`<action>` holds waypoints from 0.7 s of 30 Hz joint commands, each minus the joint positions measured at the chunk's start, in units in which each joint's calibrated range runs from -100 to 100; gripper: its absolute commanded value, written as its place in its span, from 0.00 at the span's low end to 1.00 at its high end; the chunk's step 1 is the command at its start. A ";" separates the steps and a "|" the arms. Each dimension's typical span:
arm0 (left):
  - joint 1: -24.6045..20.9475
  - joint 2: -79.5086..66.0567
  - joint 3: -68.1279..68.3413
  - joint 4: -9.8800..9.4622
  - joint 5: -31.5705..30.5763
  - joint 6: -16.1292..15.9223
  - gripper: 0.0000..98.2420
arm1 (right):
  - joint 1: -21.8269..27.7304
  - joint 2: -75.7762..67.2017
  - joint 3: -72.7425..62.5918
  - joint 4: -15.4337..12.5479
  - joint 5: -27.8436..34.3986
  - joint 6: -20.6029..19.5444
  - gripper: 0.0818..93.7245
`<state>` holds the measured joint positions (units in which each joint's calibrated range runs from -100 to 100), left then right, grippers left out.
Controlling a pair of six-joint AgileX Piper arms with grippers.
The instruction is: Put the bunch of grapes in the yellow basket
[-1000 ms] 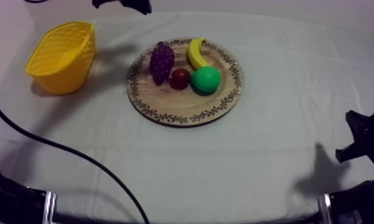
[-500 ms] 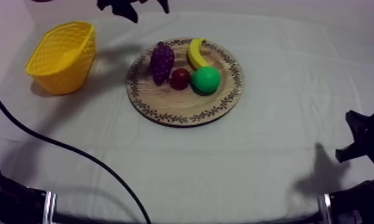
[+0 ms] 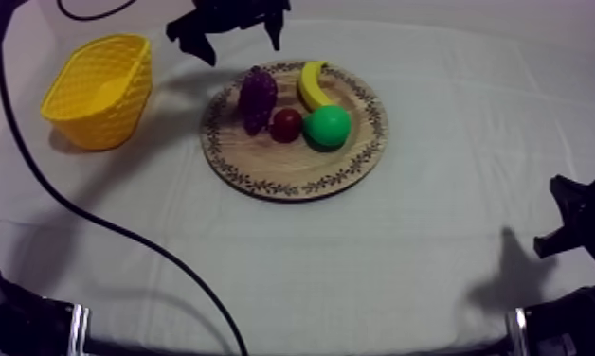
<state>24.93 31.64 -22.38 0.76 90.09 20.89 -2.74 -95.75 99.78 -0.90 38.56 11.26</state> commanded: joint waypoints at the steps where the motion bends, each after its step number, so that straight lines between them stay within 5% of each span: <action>1: -0.08 2.80 -0.76 0.05 -0.28 -0.26 0.91 | -0.01 0.00 0.00 -0.01 -0.01 0.00 0.00; 21: -1.25 20.52 -14.56 1.01 0.12 -2.34 0.92 | -0.01 0.00 0.00 -0.01 -0.01 0.00 0.00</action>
<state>23.67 51.30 -35.67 1.70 89.90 18.58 -2.74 -95.75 99.78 -0.90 38.56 11.26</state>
